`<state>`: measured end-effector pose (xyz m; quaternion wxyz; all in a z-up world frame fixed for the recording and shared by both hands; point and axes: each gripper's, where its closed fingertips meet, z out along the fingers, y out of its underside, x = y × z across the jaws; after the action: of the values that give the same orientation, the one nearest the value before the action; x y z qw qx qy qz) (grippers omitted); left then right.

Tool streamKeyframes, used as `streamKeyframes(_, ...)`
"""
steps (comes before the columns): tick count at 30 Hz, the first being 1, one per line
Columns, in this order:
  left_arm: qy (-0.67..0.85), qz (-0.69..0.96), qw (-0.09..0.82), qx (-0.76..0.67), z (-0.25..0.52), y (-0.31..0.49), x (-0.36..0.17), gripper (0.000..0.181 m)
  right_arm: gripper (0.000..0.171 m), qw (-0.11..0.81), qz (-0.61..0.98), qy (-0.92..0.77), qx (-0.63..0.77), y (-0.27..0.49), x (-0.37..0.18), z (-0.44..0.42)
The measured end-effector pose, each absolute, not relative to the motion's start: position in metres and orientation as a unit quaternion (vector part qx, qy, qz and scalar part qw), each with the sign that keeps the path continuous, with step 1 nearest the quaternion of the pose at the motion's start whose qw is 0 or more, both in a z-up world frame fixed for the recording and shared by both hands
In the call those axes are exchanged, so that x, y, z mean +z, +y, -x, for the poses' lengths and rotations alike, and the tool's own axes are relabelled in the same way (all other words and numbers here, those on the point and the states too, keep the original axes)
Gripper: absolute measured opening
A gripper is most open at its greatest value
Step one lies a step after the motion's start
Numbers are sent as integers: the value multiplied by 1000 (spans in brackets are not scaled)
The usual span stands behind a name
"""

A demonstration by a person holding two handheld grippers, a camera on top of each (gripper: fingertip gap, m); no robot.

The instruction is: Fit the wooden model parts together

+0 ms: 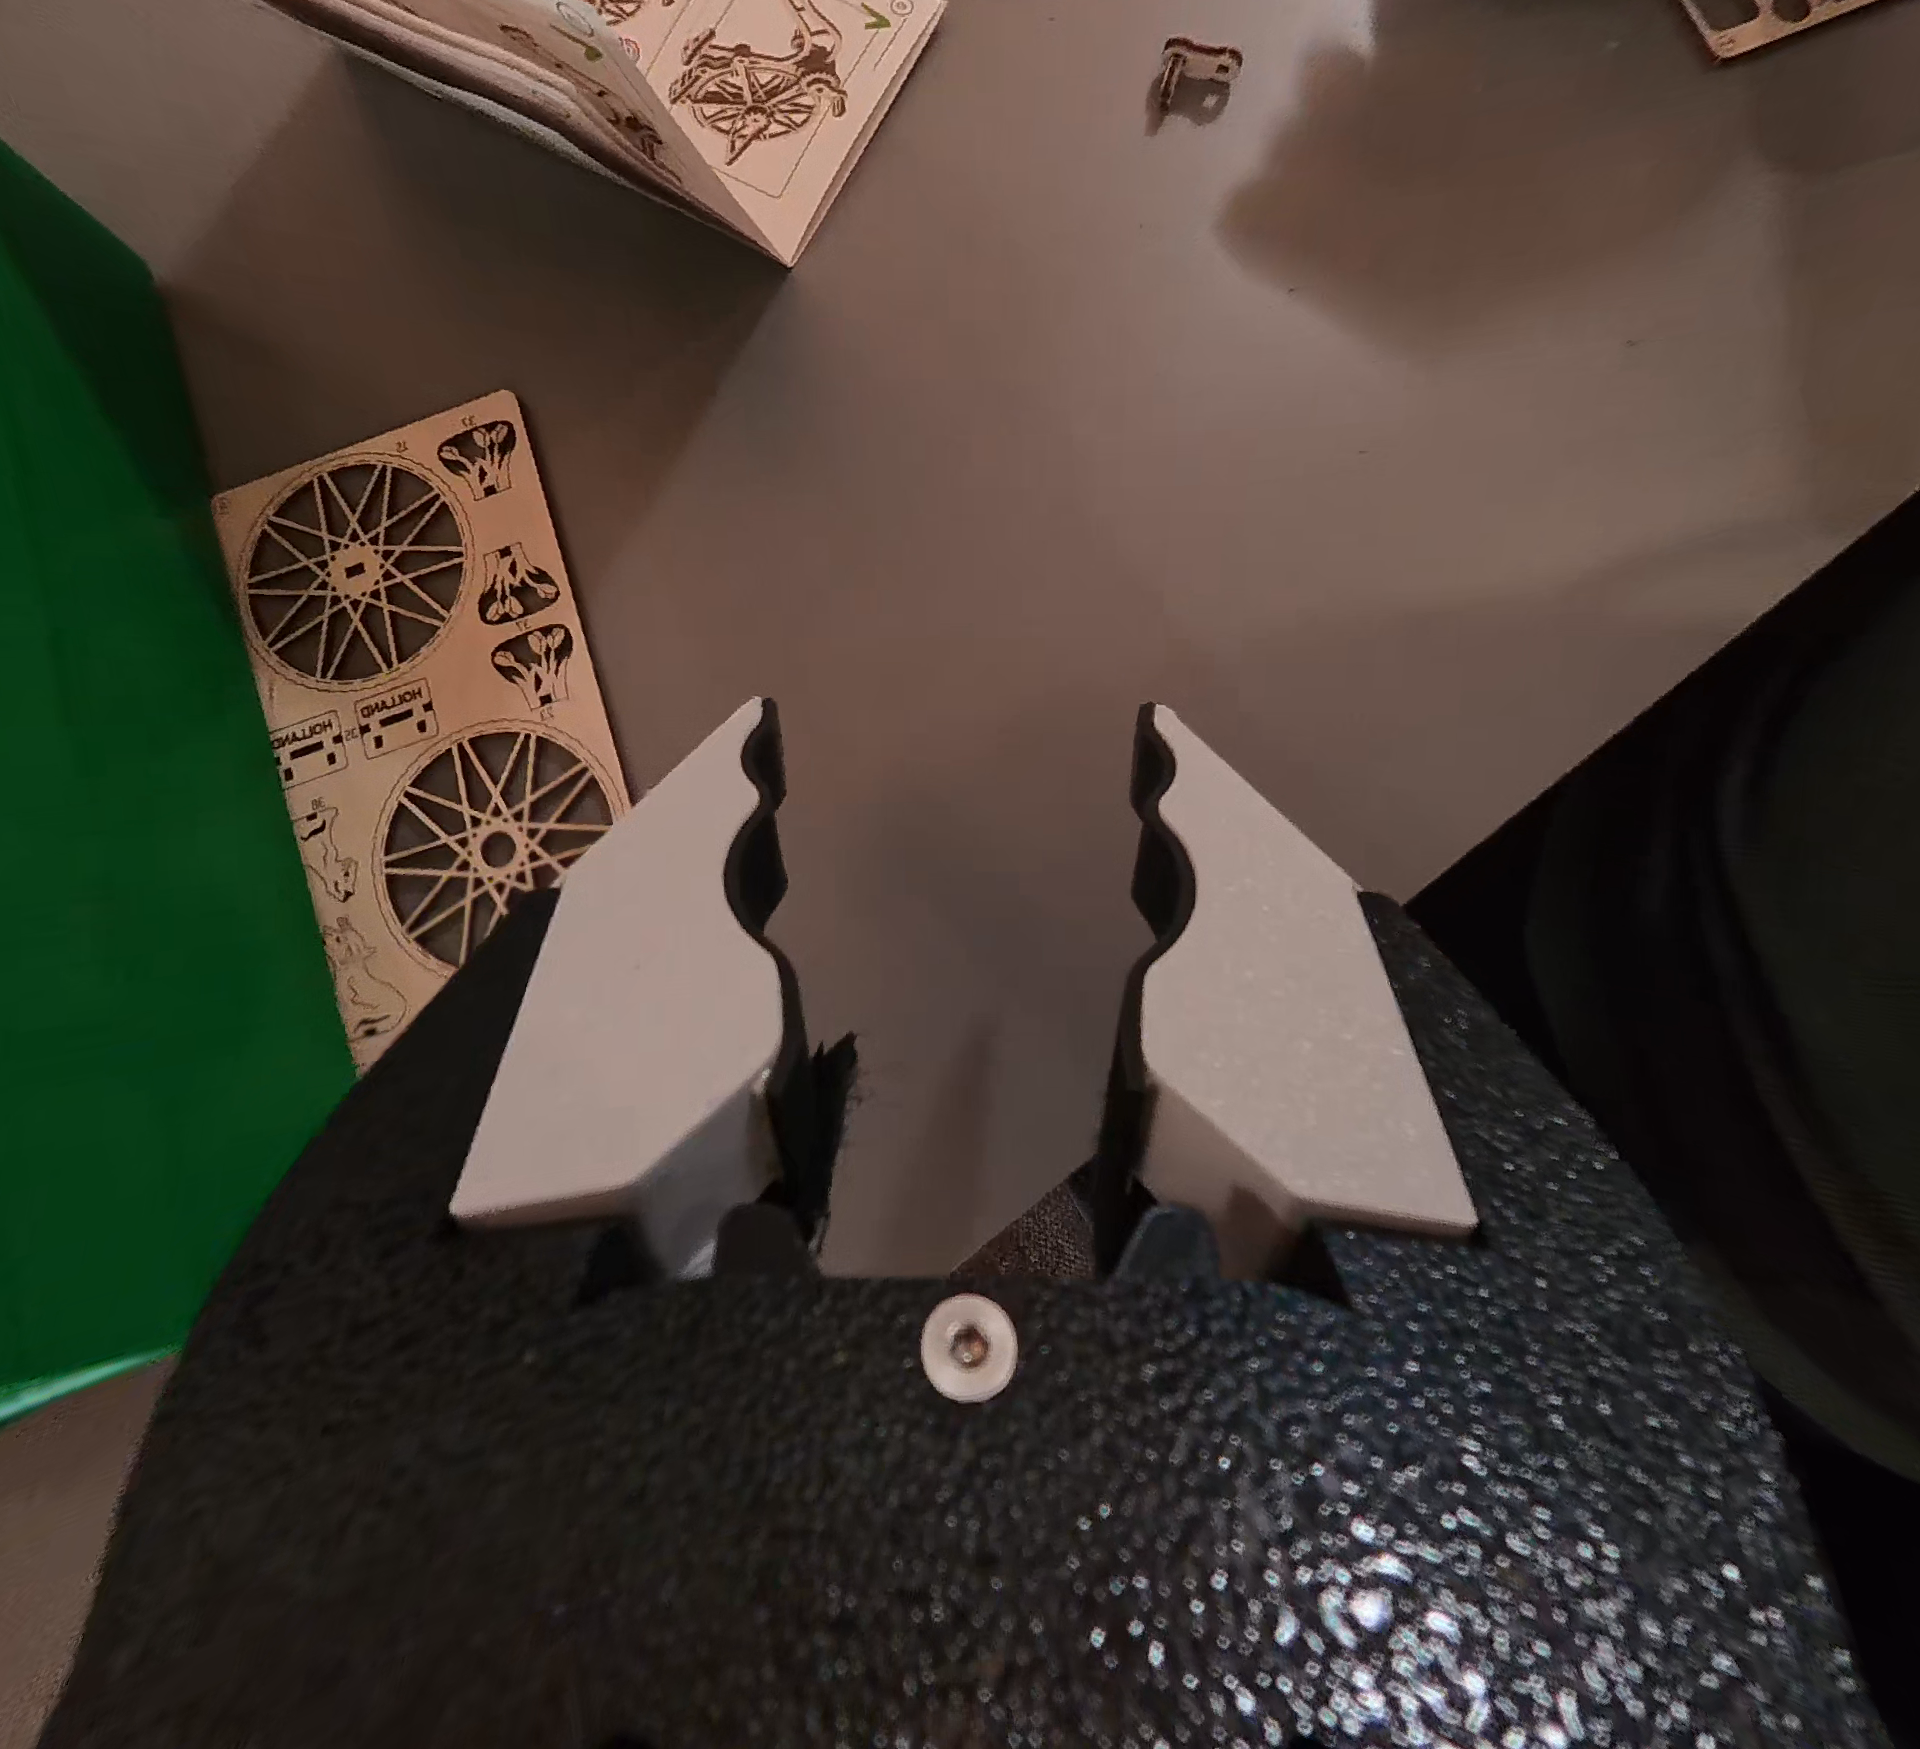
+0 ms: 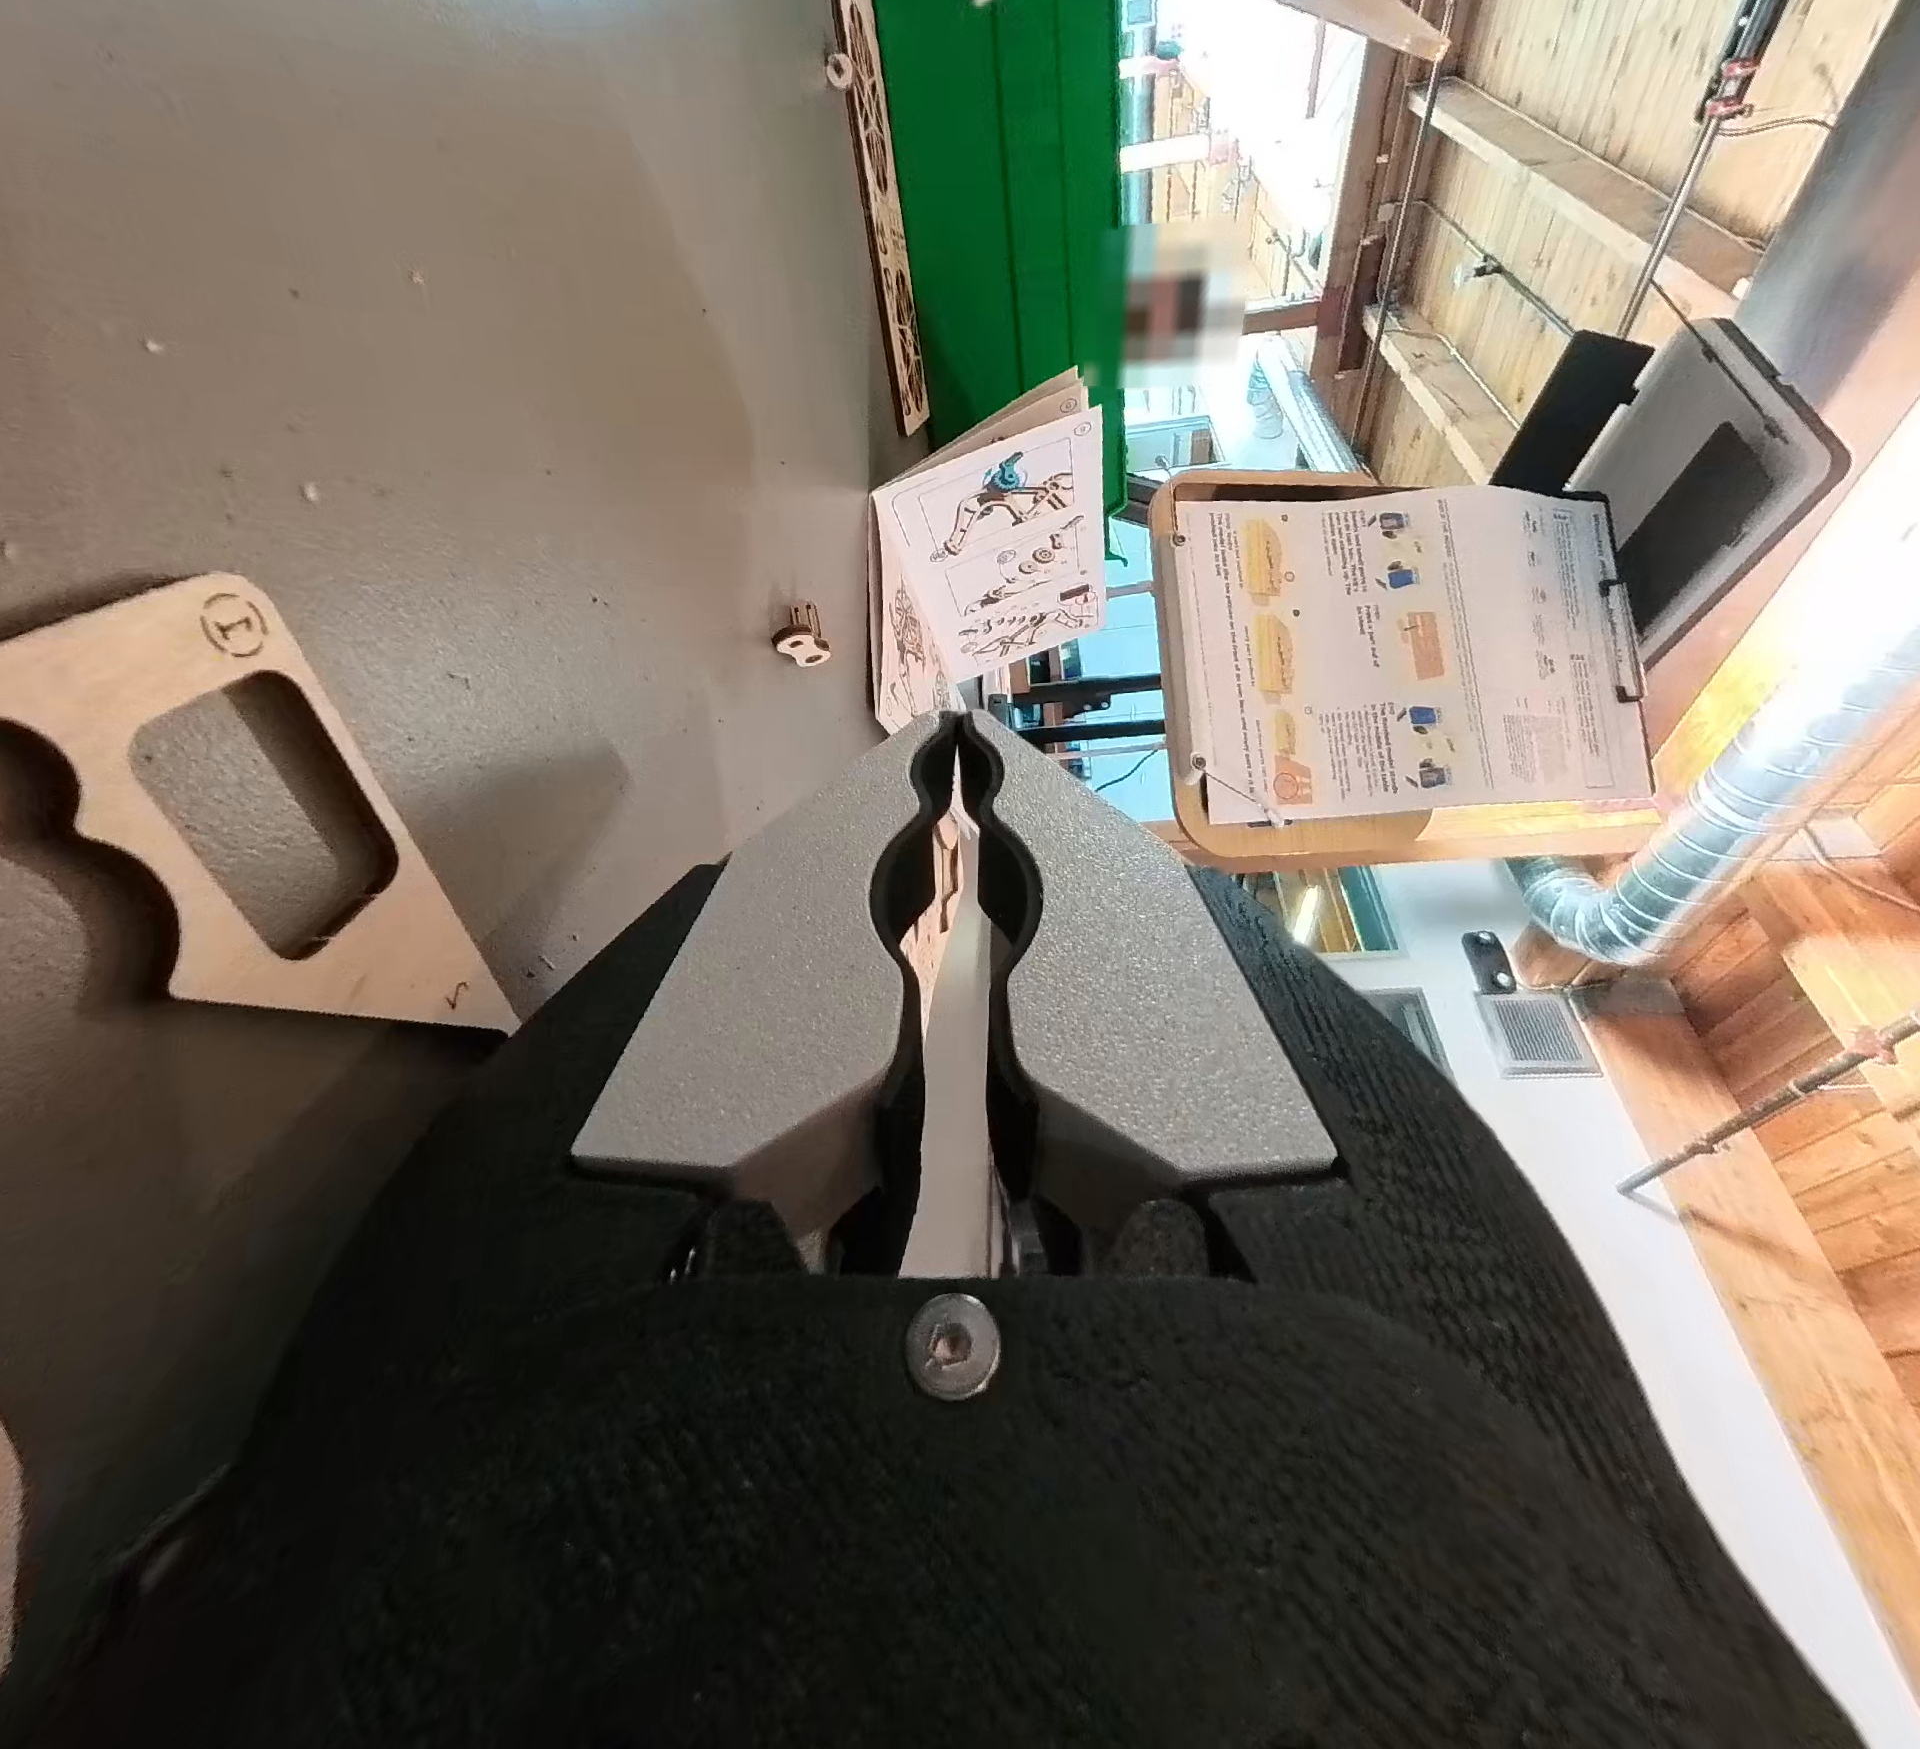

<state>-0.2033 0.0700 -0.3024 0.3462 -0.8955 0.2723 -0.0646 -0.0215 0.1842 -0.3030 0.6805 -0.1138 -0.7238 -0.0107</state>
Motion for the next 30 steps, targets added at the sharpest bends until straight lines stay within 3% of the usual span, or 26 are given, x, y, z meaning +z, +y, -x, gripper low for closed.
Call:
streamKeyframes(1, 269, 895, 350, -65, 204, 68, -301, 66, 0, 681, 116, -723, -10, 185, -303, 21)
streamKeyframes(13, 183, 897, 403, -4, 257, 35, -260, 70, 0, 681, 128, -721, -3, 188, -301, 22)
streamKeyframes(21, 124, 852, 509, -6, 280, 26, -210, 69, 0, 680, 135, -721, 0, 189, -302, 22)
streamKeyframes(30, 165, 847, 504, -19, 263, 40, -233, 60, 0, 679, 139, -721, 4, 190, -302, 23)
